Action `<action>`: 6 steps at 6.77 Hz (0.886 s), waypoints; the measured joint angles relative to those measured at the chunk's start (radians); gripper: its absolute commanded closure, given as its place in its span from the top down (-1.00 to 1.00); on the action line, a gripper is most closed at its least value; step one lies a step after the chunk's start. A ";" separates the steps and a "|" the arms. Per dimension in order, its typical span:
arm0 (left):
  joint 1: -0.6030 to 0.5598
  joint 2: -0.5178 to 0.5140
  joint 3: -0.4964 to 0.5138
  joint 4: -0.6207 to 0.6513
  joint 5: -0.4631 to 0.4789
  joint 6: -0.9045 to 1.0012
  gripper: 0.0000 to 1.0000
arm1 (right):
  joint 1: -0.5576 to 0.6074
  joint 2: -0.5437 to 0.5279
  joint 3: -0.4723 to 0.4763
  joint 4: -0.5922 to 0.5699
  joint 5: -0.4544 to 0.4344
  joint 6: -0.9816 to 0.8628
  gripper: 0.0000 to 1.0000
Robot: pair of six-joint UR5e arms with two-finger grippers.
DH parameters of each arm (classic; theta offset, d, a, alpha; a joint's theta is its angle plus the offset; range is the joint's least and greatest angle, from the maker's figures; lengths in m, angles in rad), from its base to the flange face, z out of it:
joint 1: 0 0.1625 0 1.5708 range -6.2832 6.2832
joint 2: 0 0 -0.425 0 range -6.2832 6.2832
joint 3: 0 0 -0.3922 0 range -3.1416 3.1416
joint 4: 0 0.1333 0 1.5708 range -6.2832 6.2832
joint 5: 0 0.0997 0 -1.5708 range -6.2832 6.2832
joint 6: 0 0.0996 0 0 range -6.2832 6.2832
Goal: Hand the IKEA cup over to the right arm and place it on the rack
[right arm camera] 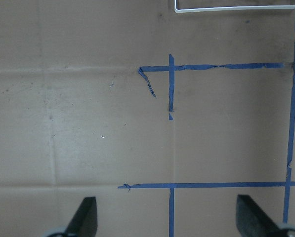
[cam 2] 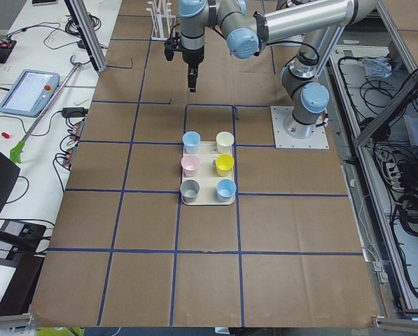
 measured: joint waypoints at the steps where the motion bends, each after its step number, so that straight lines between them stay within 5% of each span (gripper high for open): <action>1: 0.013 -0.029 -0.001 0.036 0.001 0.019 0.96 | -0.001 0.004 0.001 -0.006 0.000 0.000 1.00; 6: 0.067 -0.223 -0.029 0.193 0.000 0.061 0.95 | -0.001 0.006 0.005 -0.055 0.021 0.015 1.00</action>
